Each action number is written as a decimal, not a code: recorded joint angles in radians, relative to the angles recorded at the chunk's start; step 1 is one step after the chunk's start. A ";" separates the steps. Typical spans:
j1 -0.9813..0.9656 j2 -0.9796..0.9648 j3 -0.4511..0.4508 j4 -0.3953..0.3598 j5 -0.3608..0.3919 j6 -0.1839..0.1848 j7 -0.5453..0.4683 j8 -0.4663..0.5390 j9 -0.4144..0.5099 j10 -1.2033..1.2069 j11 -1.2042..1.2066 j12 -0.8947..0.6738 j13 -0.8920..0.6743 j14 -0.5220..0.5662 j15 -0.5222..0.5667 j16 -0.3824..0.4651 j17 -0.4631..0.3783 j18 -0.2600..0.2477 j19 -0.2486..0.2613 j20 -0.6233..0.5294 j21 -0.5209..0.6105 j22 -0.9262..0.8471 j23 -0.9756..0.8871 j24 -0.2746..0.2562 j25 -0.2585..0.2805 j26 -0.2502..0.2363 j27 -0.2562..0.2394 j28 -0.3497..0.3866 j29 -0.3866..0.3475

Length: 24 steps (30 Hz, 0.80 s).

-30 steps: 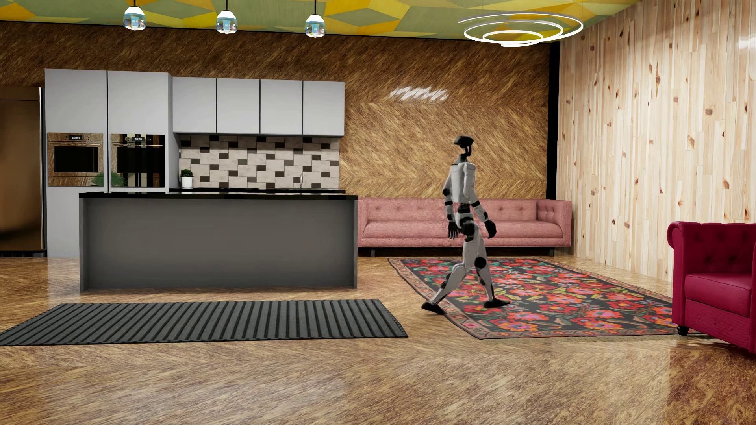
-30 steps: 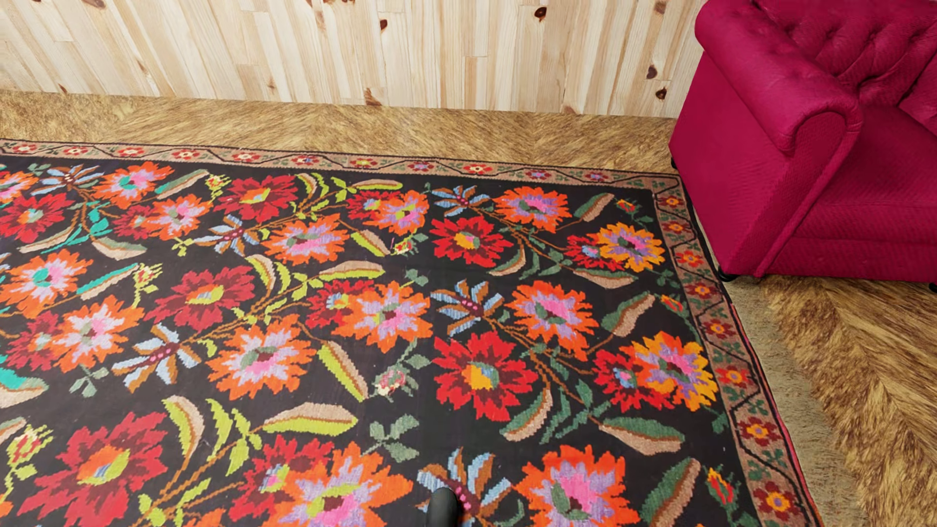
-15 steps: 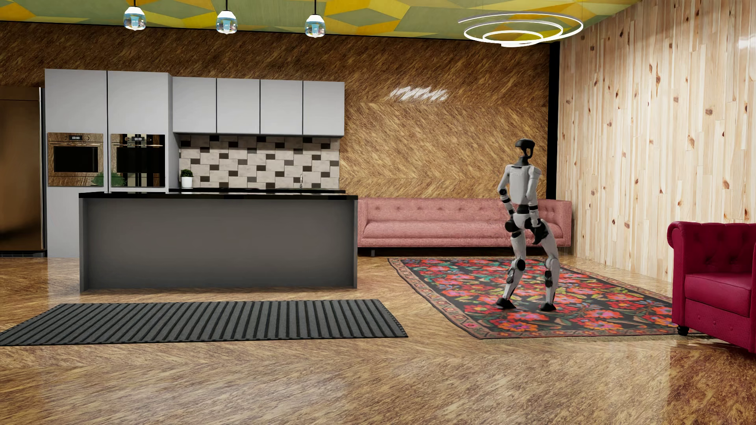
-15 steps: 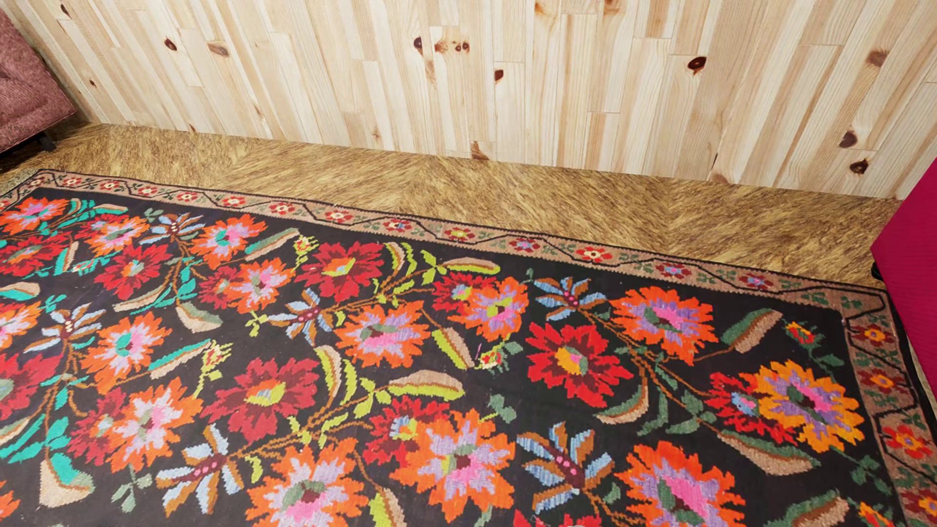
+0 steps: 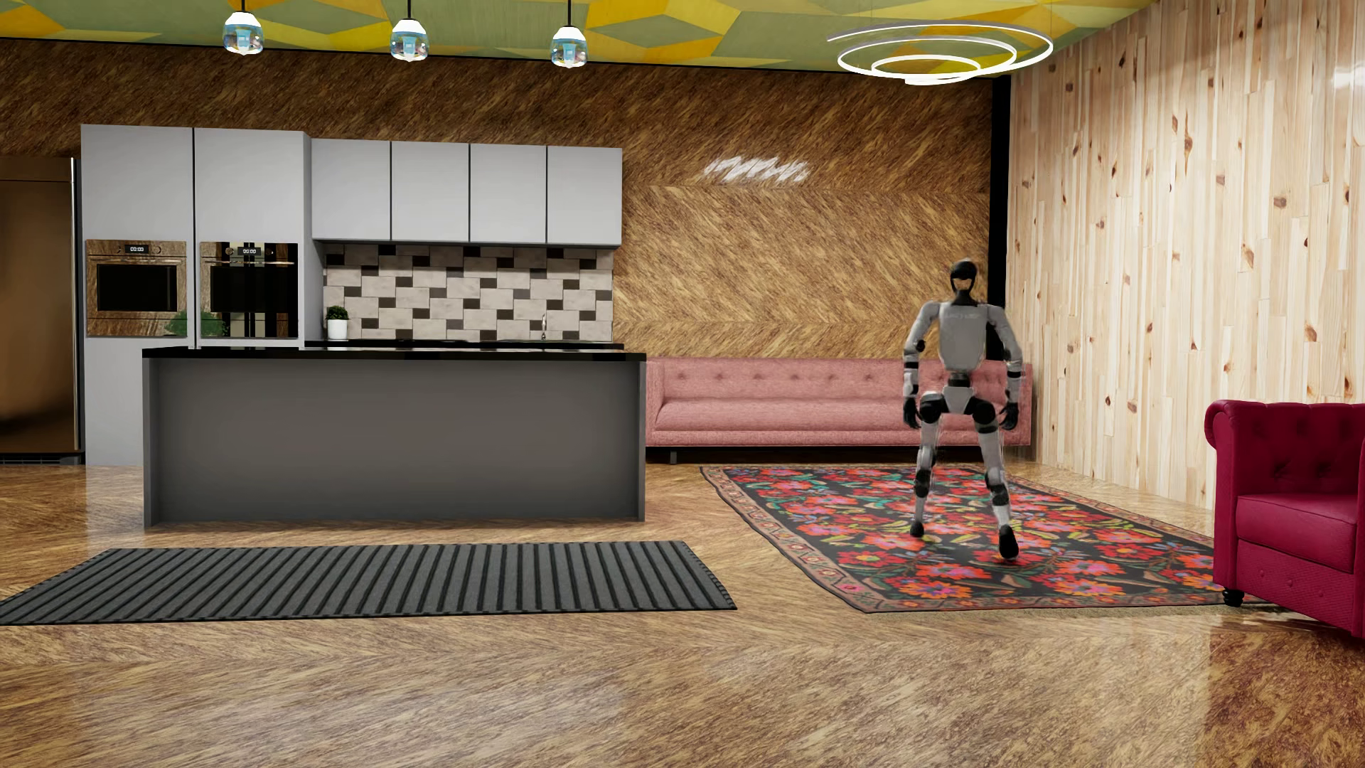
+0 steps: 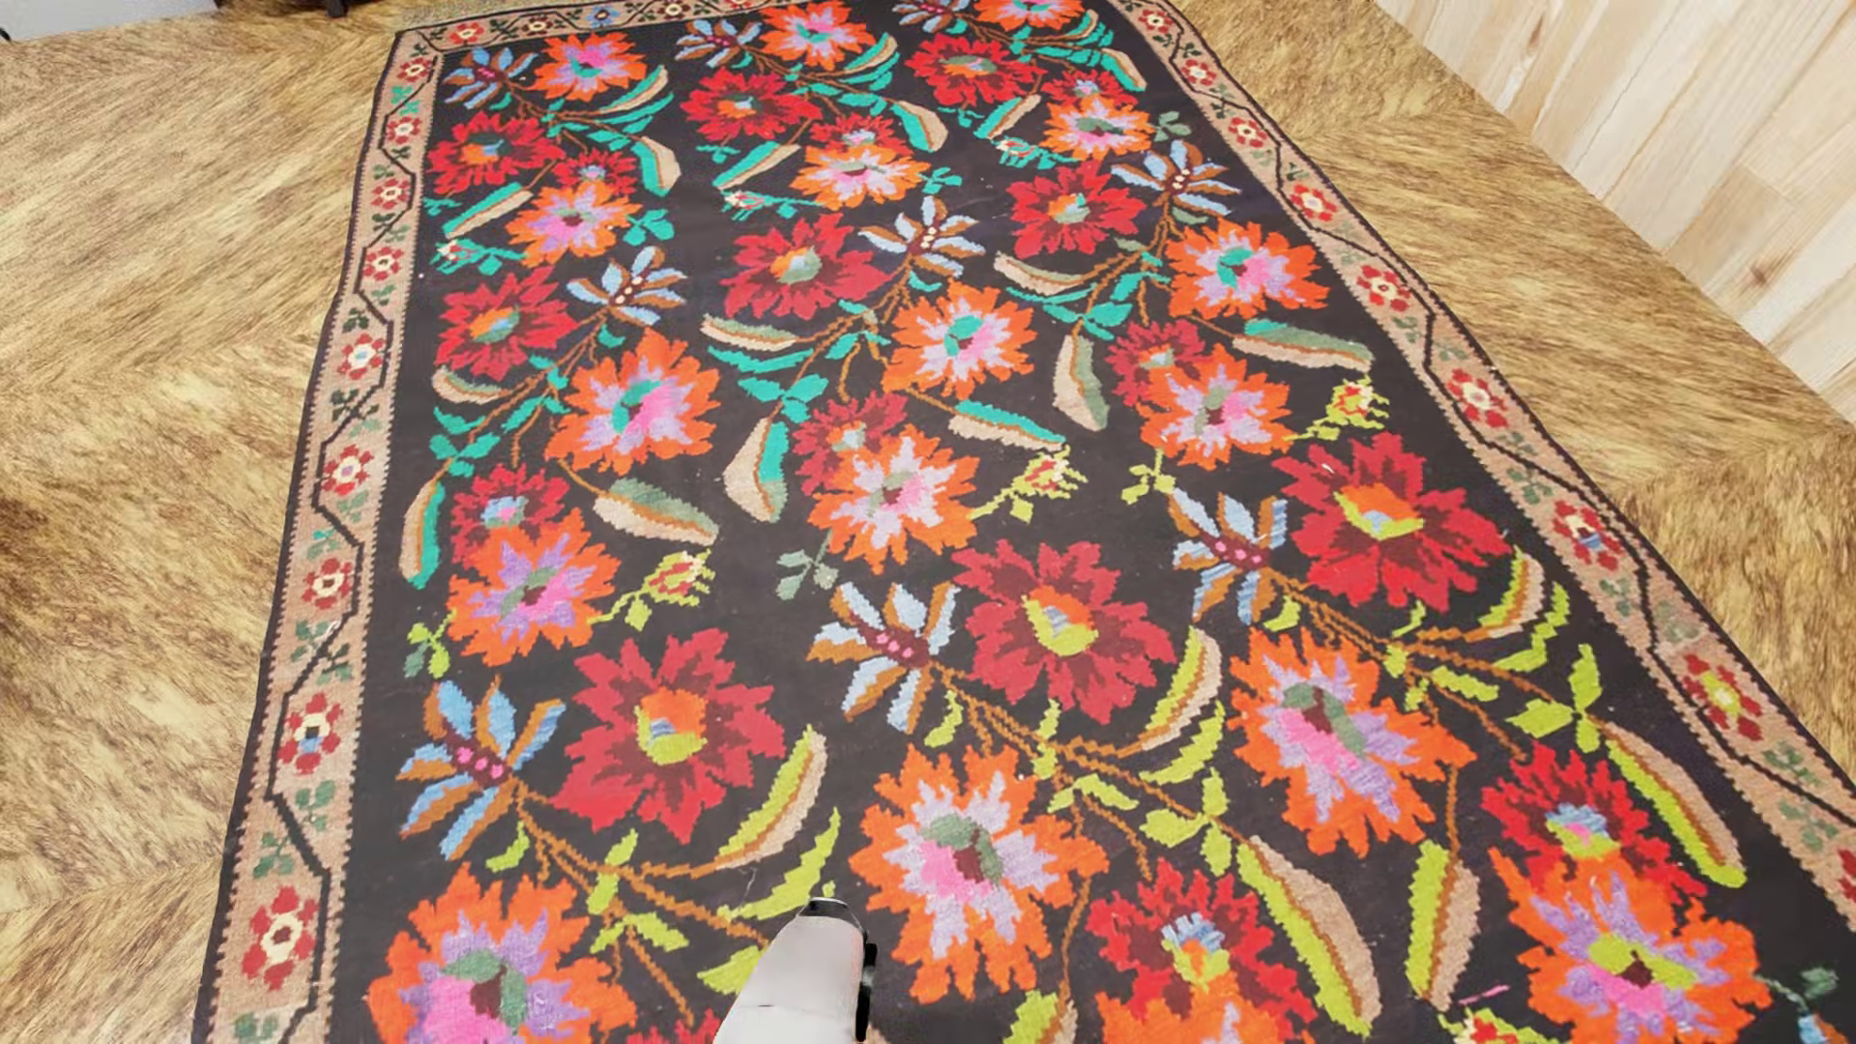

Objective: Move towards the sofa

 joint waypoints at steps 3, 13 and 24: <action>0.045 -0.075 0.017 -0.083 -0.030 -0.042 0.000 0.000 -0.026 0.095 0.178 0.003 0.038 -0.084 0.278 -0.007 0.006 0.000 0.000 -0.043 -0.024 0.054 0.044 0.000 0.000 0.000 0.000 0.000 0.000; 0.922 -0.831 -0.483 -0.203 0.133 -0.048 0.000 0.000 -0.012 -0.279 0.048 -0.309 0.258 -0.603 0.128 0.034 0.029 0.000 0.000 0.316 0.136 -0.387 0.176 0.000 0.000 0.000 0.000 0.000 0.000; 0.467 -0.467 -0.220 -0.101 0.273 -0.059 0.000 0.000 -0.006 0.659 0.077 -0.157 0.140 -0.106 0.080 0.000 0.092 0.000 0.000 0.251 0.077 -0.237 0.037 0.000 0.000 0.000 0.000 0.000 0.000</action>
